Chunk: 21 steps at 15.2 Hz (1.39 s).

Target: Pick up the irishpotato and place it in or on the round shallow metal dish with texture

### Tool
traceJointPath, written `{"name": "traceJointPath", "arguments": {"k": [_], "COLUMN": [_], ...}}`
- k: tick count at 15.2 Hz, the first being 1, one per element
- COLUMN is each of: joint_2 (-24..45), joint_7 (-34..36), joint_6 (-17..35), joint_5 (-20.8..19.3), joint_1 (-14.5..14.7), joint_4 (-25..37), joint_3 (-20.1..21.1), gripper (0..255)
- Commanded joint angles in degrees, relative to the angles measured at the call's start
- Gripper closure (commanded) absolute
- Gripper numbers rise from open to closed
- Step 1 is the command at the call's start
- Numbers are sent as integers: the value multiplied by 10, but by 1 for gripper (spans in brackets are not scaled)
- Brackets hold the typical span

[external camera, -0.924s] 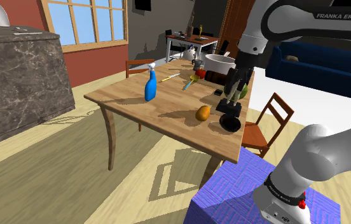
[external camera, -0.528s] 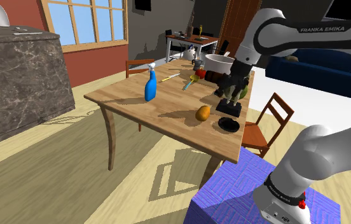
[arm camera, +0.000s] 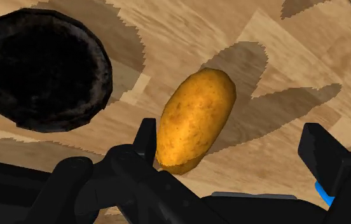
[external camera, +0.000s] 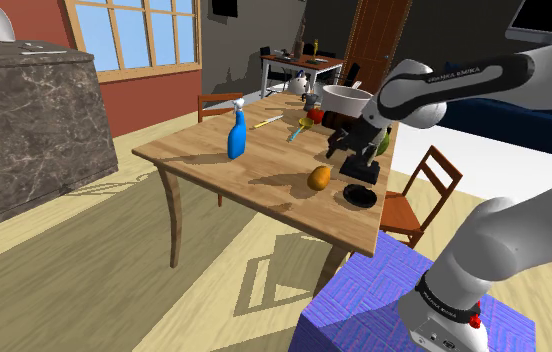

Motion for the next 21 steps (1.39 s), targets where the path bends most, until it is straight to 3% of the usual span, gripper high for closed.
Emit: {"name": "traceJointPath", "arguments": {"k": [1, 5, 8, 15, 16, 21], "joint_2": [25, 101, 162, 244, 251, 251], "joint_7": [13, -5, -82, -219, -233, -233], "joint_6": [70, 214, 308, 332, 331, 331], "joint_5": [34, 146, 300, 473, 490, 490], "joint_1": [1, 45, 142, 256, 262, 261], "joint_4": [-16, -32, -23, 24, 29, 29], "joint_3": [-14, -69, -158, -234, -238, -237], "gripper": [0, 0, 0, 0, 0, 0]}}
